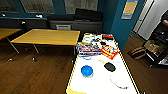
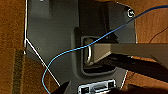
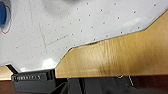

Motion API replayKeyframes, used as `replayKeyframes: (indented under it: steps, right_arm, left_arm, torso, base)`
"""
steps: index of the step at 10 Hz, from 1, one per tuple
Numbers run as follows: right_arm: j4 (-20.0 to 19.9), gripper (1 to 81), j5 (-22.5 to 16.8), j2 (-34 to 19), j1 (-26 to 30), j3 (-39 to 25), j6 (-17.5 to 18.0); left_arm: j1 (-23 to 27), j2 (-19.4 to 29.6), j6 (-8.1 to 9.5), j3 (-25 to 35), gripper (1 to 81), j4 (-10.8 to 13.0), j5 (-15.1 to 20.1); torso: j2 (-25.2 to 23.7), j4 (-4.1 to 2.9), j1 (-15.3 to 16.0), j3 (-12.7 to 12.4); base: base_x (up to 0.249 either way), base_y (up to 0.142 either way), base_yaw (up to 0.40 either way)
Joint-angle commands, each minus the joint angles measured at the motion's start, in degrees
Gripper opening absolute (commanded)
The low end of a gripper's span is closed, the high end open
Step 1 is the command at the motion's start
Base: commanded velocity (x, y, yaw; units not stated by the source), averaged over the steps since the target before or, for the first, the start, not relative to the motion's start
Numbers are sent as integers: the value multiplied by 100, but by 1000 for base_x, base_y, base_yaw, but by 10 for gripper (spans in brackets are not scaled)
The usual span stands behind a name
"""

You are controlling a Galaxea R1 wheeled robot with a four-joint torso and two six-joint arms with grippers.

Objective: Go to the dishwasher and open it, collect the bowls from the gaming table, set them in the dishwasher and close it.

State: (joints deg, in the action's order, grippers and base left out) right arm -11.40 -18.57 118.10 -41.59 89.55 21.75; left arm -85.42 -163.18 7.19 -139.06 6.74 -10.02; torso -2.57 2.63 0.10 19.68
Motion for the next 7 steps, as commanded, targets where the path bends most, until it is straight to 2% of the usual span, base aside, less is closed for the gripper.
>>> replayKeyframes:
  steps: [1, 2, 5, 7]
  right_arm:
    - [-161, 811, -727, -241, 1103, 237, 269]
    - [-161, 811, -745, -197, 1322, 245, 320]
    - [-161, 811, -1280, -135, 2017, 377, 575]
    - [-161, 811, -1482, 14, 2387, 544, 733]
  left_arm:
    - [47, 31, -34, 36, 811, -6, 246]
    - [47, 13, -34, 36, 811, -6, 237]
    - [64, 5, -34, 19, 811, -6, 229]
    - [65, -13, -34, -8, 811, -6, 229]
  torso:
    - [0, 0, 0, 0]
    - [0, 0, 0, 0]
    - [0, 0, 0, 4]
    - [2, 0, 2, 4]
  base:
    - [0, 0, 0]
    - [0, 0, 0]
    - [0, 0, 0]
    - [0, 0, 0]
